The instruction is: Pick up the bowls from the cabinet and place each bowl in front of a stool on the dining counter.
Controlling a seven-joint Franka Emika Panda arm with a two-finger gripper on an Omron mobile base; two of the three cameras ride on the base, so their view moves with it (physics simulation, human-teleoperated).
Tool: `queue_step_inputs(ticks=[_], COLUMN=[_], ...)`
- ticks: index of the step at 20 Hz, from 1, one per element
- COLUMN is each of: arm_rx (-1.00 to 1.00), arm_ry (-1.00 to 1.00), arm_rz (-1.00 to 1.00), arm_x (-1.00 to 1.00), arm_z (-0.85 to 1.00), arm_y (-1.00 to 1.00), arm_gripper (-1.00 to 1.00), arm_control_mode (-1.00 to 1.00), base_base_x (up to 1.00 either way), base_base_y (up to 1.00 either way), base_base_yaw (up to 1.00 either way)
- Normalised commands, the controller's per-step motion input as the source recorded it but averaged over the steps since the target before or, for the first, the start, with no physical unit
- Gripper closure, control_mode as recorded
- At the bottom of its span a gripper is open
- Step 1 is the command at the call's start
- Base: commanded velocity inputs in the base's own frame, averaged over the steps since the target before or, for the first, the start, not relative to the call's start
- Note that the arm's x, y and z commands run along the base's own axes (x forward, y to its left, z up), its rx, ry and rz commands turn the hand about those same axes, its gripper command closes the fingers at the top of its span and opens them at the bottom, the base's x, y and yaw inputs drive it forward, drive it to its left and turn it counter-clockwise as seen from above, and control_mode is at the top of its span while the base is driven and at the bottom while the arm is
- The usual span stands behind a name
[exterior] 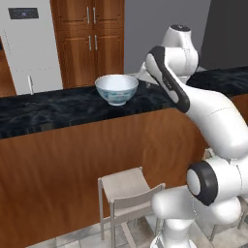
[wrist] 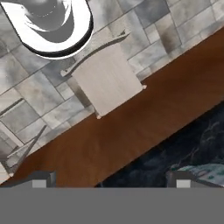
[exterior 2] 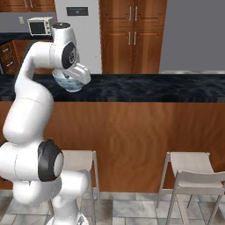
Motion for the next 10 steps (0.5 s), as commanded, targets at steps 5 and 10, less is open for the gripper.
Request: queue_step_inputs(ticks=[5, 10], arm_rx=[-0.22, -0.03], arm_ry=[0.05, 0.21], arm_rz=[0.25, 0.20], arm_x=[-1.00, -1.00], arm_z=[0.45, 0.35], arm_y=[0.02, 0.02], arm_gripper=[-1.00, -1.00], arm_control_mode=[-1.00, -1.00], base_base_x=[0.00, 0.00], base_base_y=[0.00, 0.00], base_base_yaw=[0.00, 0.00])
